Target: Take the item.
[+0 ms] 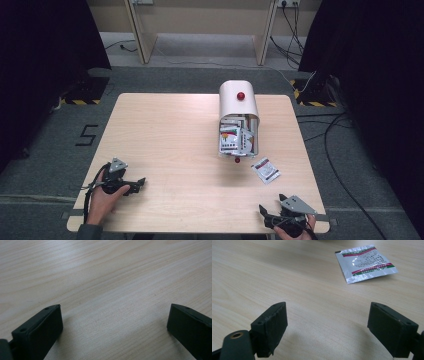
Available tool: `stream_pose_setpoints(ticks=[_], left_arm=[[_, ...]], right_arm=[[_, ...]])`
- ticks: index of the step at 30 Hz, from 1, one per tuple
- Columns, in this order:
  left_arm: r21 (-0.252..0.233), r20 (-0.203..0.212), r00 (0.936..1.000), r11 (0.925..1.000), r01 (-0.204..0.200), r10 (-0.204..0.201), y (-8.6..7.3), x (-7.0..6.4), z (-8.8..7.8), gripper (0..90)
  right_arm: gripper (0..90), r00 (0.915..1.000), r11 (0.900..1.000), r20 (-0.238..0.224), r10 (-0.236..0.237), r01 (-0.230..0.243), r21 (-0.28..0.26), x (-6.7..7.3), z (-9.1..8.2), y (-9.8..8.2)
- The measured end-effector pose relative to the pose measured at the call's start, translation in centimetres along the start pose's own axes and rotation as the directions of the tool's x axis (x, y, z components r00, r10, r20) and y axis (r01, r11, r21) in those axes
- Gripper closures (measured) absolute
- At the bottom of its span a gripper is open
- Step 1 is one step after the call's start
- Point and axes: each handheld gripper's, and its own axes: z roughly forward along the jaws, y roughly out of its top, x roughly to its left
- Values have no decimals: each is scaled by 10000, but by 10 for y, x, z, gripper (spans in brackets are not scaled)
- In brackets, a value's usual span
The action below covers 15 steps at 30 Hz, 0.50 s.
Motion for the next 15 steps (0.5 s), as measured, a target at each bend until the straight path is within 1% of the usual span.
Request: stream_pose_setpoints(ticks=[5, 15], left_arm=[[1, 0, 10000, 10000, 0, 0, 0, 0, 0, 0], [0, -1, 10000, 10000, -3, 3, 0, 0, 0, 0]], right_arm=[[168, 10000, 10000, -3, -17, 17, 15, 1, -1, -3], [168, 9999, 10000, -56, 98, -97, 22, 2, -1, -6]])
